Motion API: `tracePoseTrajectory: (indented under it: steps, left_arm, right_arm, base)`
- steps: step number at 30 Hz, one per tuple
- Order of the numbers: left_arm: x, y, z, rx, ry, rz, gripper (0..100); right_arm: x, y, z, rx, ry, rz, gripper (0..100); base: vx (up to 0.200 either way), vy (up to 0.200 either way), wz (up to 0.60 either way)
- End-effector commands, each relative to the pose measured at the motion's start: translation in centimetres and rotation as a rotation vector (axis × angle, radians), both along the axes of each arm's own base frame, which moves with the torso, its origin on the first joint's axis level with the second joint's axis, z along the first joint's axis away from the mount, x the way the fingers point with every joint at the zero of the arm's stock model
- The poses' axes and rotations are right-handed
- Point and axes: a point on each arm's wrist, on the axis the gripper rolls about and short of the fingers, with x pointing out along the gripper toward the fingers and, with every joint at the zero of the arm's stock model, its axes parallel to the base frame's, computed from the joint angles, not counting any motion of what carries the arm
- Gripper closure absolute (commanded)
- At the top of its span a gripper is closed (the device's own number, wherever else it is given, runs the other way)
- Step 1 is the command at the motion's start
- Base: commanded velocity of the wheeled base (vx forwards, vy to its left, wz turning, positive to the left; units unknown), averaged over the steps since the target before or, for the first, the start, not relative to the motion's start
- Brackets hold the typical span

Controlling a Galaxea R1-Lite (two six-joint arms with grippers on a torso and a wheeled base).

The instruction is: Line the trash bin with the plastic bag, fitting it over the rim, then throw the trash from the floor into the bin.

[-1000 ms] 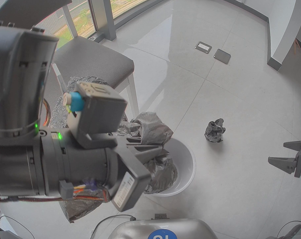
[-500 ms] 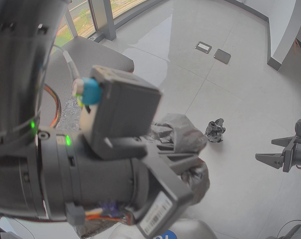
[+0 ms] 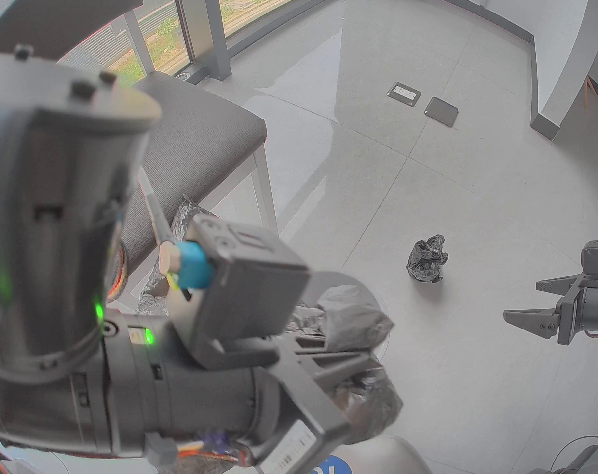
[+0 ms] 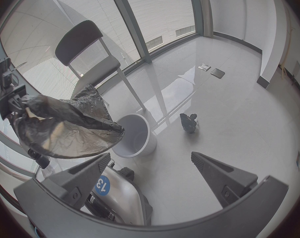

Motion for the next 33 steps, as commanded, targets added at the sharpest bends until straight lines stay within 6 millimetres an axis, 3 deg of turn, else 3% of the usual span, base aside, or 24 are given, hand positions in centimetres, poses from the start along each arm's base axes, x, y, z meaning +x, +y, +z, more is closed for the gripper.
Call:
tracePoseTrajectory:
  steps: [1,7,14,20,23,26,30,33]
  left_arm:
    - [1.8,1.6,-1.2,0.041,0.004,0.059,100]
    - [2.4,1.0,-0.6,0.035,-0.027,0.05,100]
    - [3.2,-0.2,2.2,-0.112,0.005,-0.018,100]
    - [4.7,0.9,-0.3,-0.044,0.043,0.01,100]
    - [7.2,1.2,-2.9,0.051,-0.097,0.103,100]
    - [8.6,0.3,-4.1,-0.006,-0.192,0.137,100]
    - [8.9,0.0,-5.4,-0.04,-0.211,0.139,100]
    - [8.5,0.2,-5.2,-0.08,-0.185,0.133,100]
  right_arm:
    - [0.6,0.2,-0.1,-0.008,0.01,0.009,0]
    - [0.6,0.4,-0.6,-0.011,0.028,0.022,0]
    - [0.8,0.7,-0.8,-0.006,0.042,0.034,0]
    - [1.0,0.8,-0.9,-0.01,0.048,0.04,0]
    - [1.1,0.8,-0.9,-0.011,0.048,0.041,0]
    - [1.3,0.9,-1.1,-0.014,0.056,0.043,0]
    - [1.8,1.1,-1.3,-0.013,0.058,0.051,0]
    - [2.3,1.4,-1.7,-0.016,0.065,0.058,0]
  base:
    - [0.0,0.0,0.0]
    - [0.0,0.0,0.0]
    - [0.0,0.0,0.0]
    - [0.0,0.0,0.0]
    - [0.0,0.0,0.0]
    - [0.0,0.0,0.0]
    - [0.0,0.0,0.0]
    - [0.0,0.0,0.0]
